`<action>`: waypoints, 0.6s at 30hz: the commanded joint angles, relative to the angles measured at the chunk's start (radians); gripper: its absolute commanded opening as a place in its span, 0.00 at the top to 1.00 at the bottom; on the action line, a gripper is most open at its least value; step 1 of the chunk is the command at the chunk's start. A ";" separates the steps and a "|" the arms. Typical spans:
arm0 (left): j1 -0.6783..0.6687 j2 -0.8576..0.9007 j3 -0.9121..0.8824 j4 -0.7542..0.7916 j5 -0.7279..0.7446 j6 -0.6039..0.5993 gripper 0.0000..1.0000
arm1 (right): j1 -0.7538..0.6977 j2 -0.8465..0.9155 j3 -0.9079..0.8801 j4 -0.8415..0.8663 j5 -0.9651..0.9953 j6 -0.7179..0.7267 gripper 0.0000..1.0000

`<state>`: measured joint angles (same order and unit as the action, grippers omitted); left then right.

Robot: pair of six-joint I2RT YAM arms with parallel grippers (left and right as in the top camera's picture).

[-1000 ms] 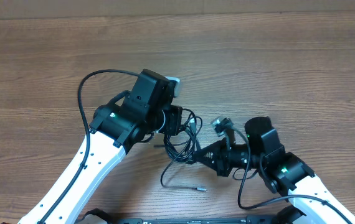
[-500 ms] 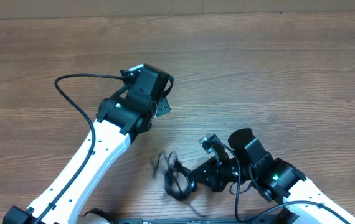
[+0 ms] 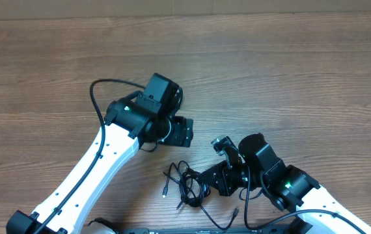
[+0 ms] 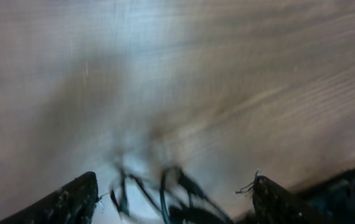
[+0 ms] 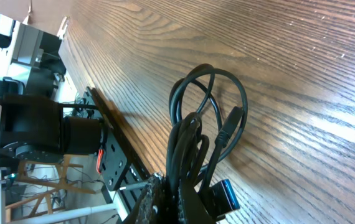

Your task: Untangle cables

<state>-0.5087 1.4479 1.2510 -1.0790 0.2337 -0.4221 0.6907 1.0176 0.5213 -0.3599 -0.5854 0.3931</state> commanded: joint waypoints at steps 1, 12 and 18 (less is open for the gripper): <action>-0.002 0.005 0.007 -0.056 0.053 -0.192 0.10 | 0.002 -0.005 0.004 0.010 0.009 0.003 0.96; -0.003 0.005 -0.209 0.005 0.106 -0.497 0.06 | 0.002 -0.005 0.004 0.010 0.008 0.004 0.96; -0.003 0.005 -0.359 0.188 0.266 -0.529 0.22 | 0.002 -0.005 0.004 0.010 0.008 0.004 0.96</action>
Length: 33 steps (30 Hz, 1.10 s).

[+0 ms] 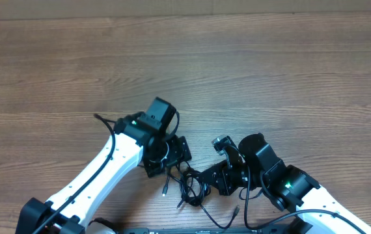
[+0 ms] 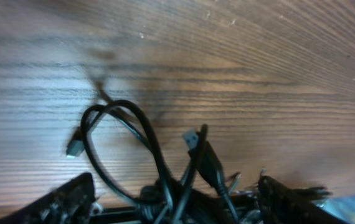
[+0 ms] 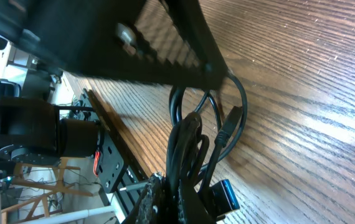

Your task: Untangle cables

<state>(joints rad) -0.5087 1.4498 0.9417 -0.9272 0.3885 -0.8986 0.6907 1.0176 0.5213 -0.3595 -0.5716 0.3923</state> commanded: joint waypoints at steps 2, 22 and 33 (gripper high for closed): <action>-0.003 0.003 -0.090 0.079 0.143 -0.053 0.24 | 0.002 -0.005 0.004 0.010 -0.005 0.005 0.96; 0.095 -0.022 -0.005 0.232 -0.156 0.066 0.96 | 0.002 -0.005 0.004 -0.048 0.008 0.057 0.96; 0.128 -0.148 0.187 0.233 -0.213 0.098 0.96 | 0.002 0.025 0.004 -0.120 0.224 0.292 0.96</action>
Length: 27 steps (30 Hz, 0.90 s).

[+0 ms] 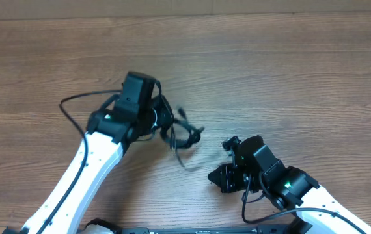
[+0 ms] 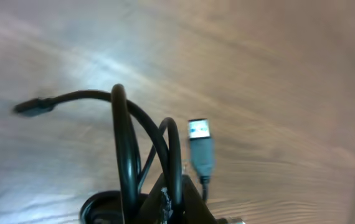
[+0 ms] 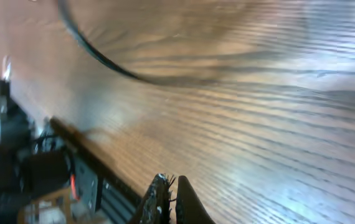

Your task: Untangle cables

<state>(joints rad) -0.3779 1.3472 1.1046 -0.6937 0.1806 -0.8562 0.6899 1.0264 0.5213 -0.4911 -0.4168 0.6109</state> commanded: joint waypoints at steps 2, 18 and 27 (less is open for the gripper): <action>-0.003 -0.048 0.024 -0.001 0.045 0.183 0.96 | 0.003 0.024 0.004 0.026 0.068 0.074 0.96; -0.002 -0.039 0.024 -0.087 0.151 0.416 0.96 | 0.003 0.024 0.004 0.327 -0.193 -0.093 0.25; -0.002 -0.039 0.024 -0.102 0.264 0.420 0.96 | 0.003 0.024 0.004 0.414 0.061 -0.097 0.19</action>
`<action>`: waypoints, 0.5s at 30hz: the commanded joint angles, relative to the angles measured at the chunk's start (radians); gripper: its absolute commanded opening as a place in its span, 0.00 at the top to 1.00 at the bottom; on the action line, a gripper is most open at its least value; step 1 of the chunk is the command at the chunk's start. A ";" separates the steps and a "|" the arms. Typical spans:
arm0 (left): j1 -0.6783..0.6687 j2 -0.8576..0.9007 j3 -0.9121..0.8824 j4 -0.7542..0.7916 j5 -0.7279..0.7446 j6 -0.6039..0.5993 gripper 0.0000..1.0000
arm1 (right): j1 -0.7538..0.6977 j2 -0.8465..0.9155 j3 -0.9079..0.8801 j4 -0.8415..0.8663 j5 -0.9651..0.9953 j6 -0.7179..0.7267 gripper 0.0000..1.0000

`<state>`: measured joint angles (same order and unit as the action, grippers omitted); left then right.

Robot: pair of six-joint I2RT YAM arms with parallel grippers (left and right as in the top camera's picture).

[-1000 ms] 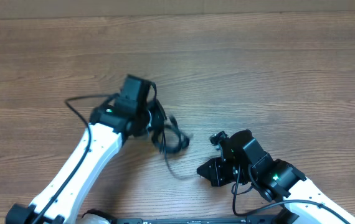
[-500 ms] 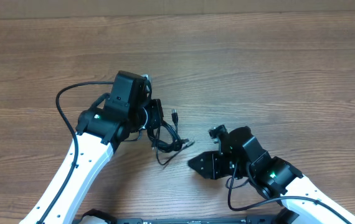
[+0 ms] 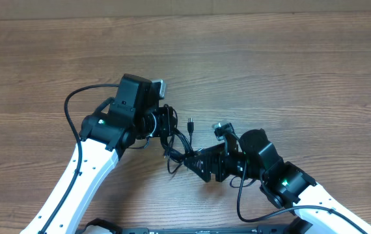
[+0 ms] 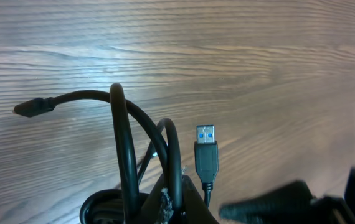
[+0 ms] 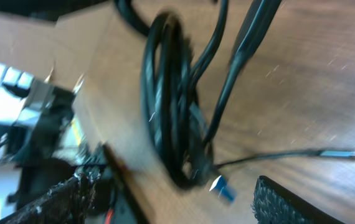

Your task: Untangle cables

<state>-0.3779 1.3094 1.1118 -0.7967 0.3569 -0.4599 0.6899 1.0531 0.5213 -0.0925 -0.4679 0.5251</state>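
A tangle of black cables (image 3: 174, 142) hangs from my left gripper (image 3: 161, 125), which is shut on it above the table. In the left wrist view the fingertips (image 4: 165, 200) pinch one loop (image 4: 123, 143). A blue-tongued USB plug (image 4: 206, 148) and a small black plug (image 4: 30, 107) stick out. My right gripper (image 3: 195, 162) is open just right of the bundle's lower end. In the right wrist view the coil (image 5: 168, 106) sits ahead of the spread fingers (image 5: 62, 200). A blue plug (image 5: 223, 189) and a thin lead (image 5: 342, 152) lie below.
The wooden table (image 3: 289, 71) stretches around both arms. The table's front edge (image 5: 112, 168) and the stand below it lie close behind the bundle in the right wrist view. My left arm's own black cable (image 3: 75, 104) loops out to the left.
My right gripper was shut and empty, off to the right of the bundle. Now it is open and has moved left up to the hanging cables. My left gripper keeps its grip.
First my right gripper was shut on the bundle near the front edge while the left hung open farther back. Then the open left gripper was down at the bundle. Then the left held it, carried back and left, the right shut empty. Now the right stands open beside it.
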 commanded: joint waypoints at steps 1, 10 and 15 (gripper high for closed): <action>-0.002 -0.001 0.016 0.001 0.098 0.013 0.96 | 0.003 -0.003 0.004 0.018 0.125 -0.011 0.19; -0.010 -0.001 0.016 0.021 0.194 -0.127 0.96 | 0.026 0.004 0.004 0.024 0.132 -0.010 0.76; -0.013 -0.001 0.016 0.089 0.172 -0.128 0.96 | 0.063 0.004 0.004 0.030 -0.020 -0.006 0.96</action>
<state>-0.3798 1.3094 1.1118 -0.7460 0.4900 -0.5587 0.7307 1.0538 0.5213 -0.0650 -0.3885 0.5213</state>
